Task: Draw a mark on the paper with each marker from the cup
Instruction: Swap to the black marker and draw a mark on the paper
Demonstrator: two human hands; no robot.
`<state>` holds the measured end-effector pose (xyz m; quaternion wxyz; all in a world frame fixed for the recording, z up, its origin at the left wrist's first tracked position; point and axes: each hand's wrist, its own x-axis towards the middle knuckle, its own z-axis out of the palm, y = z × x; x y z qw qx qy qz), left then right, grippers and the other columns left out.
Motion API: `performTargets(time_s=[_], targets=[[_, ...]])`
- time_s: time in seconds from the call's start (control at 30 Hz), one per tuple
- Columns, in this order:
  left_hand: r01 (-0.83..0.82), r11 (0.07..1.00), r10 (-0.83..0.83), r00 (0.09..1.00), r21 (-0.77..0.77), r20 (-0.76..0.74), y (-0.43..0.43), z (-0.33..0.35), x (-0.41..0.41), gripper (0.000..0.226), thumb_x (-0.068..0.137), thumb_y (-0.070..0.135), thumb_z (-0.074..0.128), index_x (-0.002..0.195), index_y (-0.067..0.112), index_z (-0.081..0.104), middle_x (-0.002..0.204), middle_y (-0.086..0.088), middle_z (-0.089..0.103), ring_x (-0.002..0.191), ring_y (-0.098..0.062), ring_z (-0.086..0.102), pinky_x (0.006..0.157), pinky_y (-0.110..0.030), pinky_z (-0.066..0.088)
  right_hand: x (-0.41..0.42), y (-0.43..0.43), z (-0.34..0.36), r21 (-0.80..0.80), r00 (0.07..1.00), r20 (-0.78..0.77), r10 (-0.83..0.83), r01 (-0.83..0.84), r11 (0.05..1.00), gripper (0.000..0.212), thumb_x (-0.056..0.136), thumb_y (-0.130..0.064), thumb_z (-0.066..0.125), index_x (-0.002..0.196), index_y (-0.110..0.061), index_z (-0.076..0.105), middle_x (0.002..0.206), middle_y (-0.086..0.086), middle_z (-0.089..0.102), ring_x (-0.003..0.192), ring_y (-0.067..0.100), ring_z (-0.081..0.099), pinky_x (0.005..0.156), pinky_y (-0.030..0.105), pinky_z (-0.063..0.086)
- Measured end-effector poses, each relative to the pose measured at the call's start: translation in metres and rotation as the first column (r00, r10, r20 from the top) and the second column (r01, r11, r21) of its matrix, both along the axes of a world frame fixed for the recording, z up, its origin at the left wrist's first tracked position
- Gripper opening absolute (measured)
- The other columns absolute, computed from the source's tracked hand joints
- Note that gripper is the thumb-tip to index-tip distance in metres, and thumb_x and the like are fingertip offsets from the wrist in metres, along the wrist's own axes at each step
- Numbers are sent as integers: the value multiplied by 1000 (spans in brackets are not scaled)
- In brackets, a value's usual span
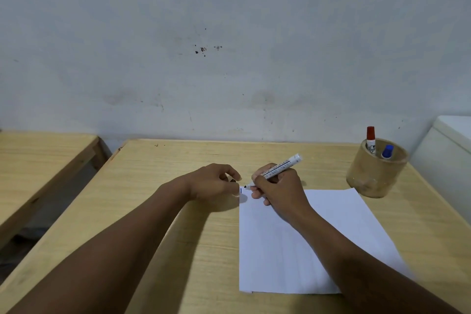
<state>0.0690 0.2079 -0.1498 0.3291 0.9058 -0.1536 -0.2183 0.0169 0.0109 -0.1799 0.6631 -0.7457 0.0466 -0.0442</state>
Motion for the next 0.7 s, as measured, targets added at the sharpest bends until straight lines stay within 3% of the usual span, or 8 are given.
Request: performTargets(time_s=[0.17, 0.27, 0.37, 0.7], targets=[[56, 993, -71, 987, 105, 141, -2, -8, -7, 84, 57, 57, 92, 131, 33, 59, 107, 7, 67, 97, -12, 64, 92, -33, 55, -2, 1, -3, -103, 999, 47, -6, 11, 995, 5, 86, -16, 74, 82, -15, 74, 70, 5, 78, 68, 21, 79, 55, 31, 53], [53, 995, -66, 985, 88, 158, -2, -9, -8, 86, 57, 56, 93, 132, 33, 58, 104, 9, 65, 97, -13, 63, 90, -32, 54, -3, 2, -4, -150, 997, 73, -4, 15, 989, 4, 85, -19, 77, 82, -17, 75, 72, 4, 79, 67, 18, 79, 65, 41, 64], [49, 995, -63, 986, 88, 154, -1, -9, -8, 89, 56, 55, 94, 134, 33, 57, 104, 9, 64, 96, -14, 63, 91, -34, 55, -4, 2, -5, -159, 997, 83, 4, 10, 987, 4, 84, -21, 78, 81, -19, 76, 73, 5, 79, 67, 18, 79, 73, 48, 65], [40, 997, -50, 989, 72, 140, -2, -7, -10, 86, 58, 53, 95, 133, 33, 57, 106, 8, 64, 101, -17, 65, 94, -37, 56, 0, 2, -9, -179, 999, 43, 29, -21, 984, 7, 76, -29, 78, 75, -22, 75, 69, 6, 77, 68, 23, 77, 74, 56, 63]])
